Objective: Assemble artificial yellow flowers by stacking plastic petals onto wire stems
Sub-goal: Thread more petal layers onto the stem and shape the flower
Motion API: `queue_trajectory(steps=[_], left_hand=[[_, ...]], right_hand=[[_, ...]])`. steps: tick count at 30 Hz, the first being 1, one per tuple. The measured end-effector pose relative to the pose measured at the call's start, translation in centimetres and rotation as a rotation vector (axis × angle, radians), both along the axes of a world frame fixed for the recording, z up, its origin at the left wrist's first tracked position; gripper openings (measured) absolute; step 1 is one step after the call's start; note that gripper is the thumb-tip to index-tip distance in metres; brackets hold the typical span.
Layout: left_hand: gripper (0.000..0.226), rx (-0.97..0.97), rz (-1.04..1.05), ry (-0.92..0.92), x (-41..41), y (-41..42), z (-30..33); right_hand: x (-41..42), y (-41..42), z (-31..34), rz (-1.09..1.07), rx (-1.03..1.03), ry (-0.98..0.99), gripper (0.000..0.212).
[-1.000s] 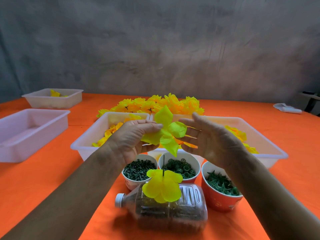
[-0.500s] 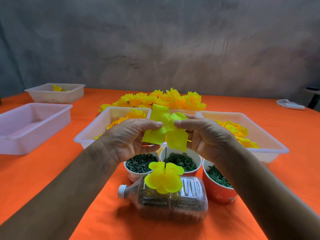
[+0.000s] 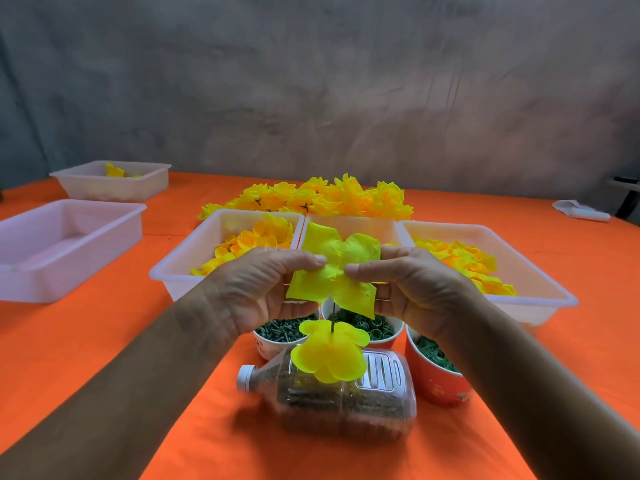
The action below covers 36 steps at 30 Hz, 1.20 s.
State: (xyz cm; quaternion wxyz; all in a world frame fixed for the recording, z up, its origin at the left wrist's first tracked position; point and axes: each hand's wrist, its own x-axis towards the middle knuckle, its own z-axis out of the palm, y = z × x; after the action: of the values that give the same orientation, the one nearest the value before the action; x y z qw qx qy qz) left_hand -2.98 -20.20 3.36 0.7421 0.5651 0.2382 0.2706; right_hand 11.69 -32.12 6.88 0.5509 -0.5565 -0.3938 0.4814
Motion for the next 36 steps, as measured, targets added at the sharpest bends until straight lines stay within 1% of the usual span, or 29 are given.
queue_trajectory(steps=[1, 3, 5, 8, 9, 11, 14, 18, 21, 28, 30, 33, 36], left_hand=[[0.004, -0.006, -0.013, -0.009, -0.1, -0.1, 0.0], [0.013, -0.006, -0.037, -0.025, -0.3, -0.3, 0.0], [0.017, 0.010, -0.056, -0.019, -0.3, -0.5, -0.1], [0.013, 0.024, -0.056, 0.008, -0.3, -0.6, -0.2], [0.014, 0.025, -0.054, 0.015, -0.3, -0.6, -0.3], [0.018, 0.035, -0.056, 0.037, -0.4, -0.6, -0.3], [0.026, 0.034, -0.079, 0.054, -0.5, -0.7, -0.4], [0.020, 0.008, -0.075, 0.047, -0.4, -0.8, -0.4], [0.019, 0.004, -0.070, 0.048, -0.4, -1.1, -0.3], [0.008, -0.011, -0.063, 0.064, -0.3, -1.4, -0.4], [0.009, -0.007, -0.067, 0.075, -0.4, -1.2, -0.4], [0.019, -0.002, -0.071, 0.101, -0.5, -1.1, -0.5], [0.017, 0.007, -0.081, 0.117, -0.6, -1.4, -0.6]], right_hand=[[-0.1, -0.1, -0.1, -0.001, -0.002, -0.008, 0.047], [-0.3, -0.2, -0.2, -0.008, -0.017, -0.027, 0.054], [-0.5, -0.3, -0.3, -0.008, -0.030, -0.037, 0.058], [-0.7, -0.4, -0.3, 0.008, -0.028, -0.036, 0.044], [-0.8, -0.4, -0.4, 0.007, -0.028, -0.033, 0.042], [-0.8, -0.3, -0.6, -0.001, -0.040, -0.026, 0.041], [-0.9, -0.3, -0.9, -0.040, -0.038, 0.025, 0.024], [-0.8, 0.2, -1.3, -0.050, -0.052, 0.030, 0.013], [-0.6, 0.5, -1.5, -0.034, -0.057, 0.036, 0.013], [-0.5, 0.7, -1.8, -0.011, -0.074, 0.078, 0.018], [-0.5, 0.7, -1.8, -0.007, -0.086, 0.082, 0.019], [-0.5, 0.7, -1.9, -0.005, -0.107, 0.105, 0.016], [-0.6, 0.6, -2.0, 0.008, -0.133, 0.118, 0.015]])
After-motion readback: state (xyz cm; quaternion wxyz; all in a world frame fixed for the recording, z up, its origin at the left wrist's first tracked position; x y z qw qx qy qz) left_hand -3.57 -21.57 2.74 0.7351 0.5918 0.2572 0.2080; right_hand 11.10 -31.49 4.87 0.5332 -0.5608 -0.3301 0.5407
